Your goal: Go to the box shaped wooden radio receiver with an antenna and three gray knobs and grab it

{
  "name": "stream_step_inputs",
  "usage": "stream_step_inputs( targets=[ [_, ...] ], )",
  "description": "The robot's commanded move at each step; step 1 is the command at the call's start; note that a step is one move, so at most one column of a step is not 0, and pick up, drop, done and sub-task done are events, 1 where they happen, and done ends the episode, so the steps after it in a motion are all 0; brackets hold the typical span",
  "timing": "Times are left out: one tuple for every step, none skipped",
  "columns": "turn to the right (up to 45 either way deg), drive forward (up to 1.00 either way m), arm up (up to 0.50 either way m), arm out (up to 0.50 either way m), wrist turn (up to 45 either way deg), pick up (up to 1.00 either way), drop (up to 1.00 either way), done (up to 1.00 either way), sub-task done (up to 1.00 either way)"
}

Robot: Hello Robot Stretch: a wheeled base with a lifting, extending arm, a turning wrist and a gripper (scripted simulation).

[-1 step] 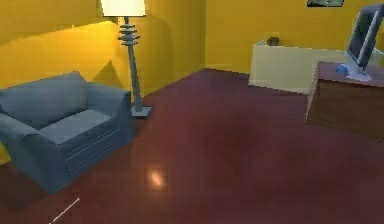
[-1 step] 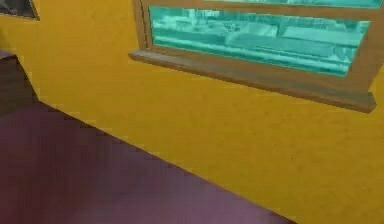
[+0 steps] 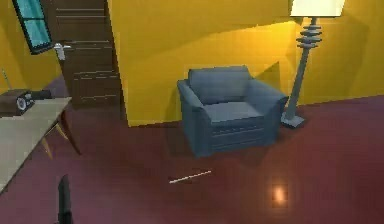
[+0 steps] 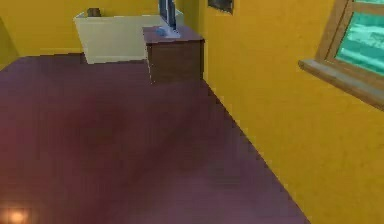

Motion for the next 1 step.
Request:
stream_step_inputs(
  targets=[
    [-18.0,0.00,0.00,0.00,0.0,0.00,0.00,0.00,0.00]
  ],
)
